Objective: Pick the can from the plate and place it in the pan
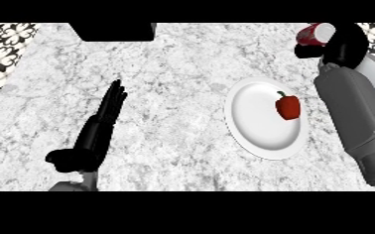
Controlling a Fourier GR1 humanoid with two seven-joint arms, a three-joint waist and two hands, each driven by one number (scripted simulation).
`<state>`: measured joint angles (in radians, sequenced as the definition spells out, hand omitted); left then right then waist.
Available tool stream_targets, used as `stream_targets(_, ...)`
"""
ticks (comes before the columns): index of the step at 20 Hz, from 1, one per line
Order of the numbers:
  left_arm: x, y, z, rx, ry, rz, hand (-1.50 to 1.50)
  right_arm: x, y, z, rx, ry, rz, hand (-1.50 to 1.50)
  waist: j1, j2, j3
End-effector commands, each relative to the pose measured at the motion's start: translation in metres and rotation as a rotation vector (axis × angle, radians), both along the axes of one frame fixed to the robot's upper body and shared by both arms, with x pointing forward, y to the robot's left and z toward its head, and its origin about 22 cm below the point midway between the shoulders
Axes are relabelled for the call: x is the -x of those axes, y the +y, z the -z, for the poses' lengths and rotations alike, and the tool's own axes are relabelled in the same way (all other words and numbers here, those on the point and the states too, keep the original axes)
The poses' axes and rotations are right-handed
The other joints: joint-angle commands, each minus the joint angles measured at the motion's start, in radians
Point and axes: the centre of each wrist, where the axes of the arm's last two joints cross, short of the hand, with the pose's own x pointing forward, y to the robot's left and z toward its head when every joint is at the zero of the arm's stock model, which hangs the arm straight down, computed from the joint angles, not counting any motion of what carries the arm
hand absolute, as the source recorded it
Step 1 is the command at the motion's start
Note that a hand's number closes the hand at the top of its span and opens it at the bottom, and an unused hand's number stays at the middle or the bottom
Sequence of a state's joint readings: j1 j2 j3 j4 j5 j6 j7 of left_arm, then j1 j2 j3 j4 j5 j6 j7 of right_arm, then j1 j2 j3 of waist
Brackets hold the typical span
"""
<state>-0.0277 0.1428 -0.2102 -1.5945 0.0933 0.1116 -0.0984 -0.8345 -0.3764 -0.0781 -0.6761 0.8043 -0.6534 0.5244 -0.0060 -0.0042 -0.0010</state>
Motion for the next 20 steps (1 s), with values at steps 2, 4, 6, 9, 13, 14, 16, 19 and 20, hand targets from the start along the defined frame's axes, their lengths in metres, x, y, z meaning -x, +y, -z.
stream_targets(2,-0.013,0.002,0.010,0.009,0.028,0.001,0.00,0.007,-0.039,-0.011,0.012,-0.043,0.121,1.50,0.006,0.006,0.001)
stream_targets(4,-0.007,-0.025,-0.012,0.008,-0.011,0.021,0.00,0.015,-0.061,0.007,0.071,-0.058,0.147,1.50,0.017,0.008,0.002)
stream_targets(6,-0.008,-0.007,-0.012,-0.003,-0.013,0.000,0.00,0.025,-0.086,0.010,0.145,-0.063,0.213,1.50,0.018,0.008,0.002)
stream_targets(9,-0.005,-0.015,-0.002,0.000,-0.015,0.027,0.00,0.042,-0.119,0.028,0.230,-0.071,0.267,1.50,0.031,0.016,0.003)
stream_targets(13,-0.001,-0.019,0.004,0.004,-0.029,0.045,0.00,0.045,-0.145,0.012,0.193,-0.196,0.358,1.50,0.049,0.022,0.005)
stream_targets(14,-0.012,-0.017,-0.004,0.006,-0.009,0.042,0.00,0.048,-0.147,0.015,0.212,-0.210,0.338,1.50,0.041,0.020,0.005)
stream_targets(16,-0.017,-0.022,0.001,0.002,-0.029,0.052,0.00,0.055,-0.162,0.016,0.206,-0.197,0.367,1.50,0.049,0.028,0.006)
stream_targets(19,-0.019,-0.007,0.000,0.005,-0.031,0.046,0.00,0.065,-0.184,0.002,0.192,-0.207,0.351,1.50,0.049,0.028,0.007)
stream_targets(20,-0.008,-0.002,0.002,-0.003,-0.023,0.059,0.00,0.063,-0.180,0.009,0.197,-0.211,0.370,1.50,0.062,0.028,0.007)
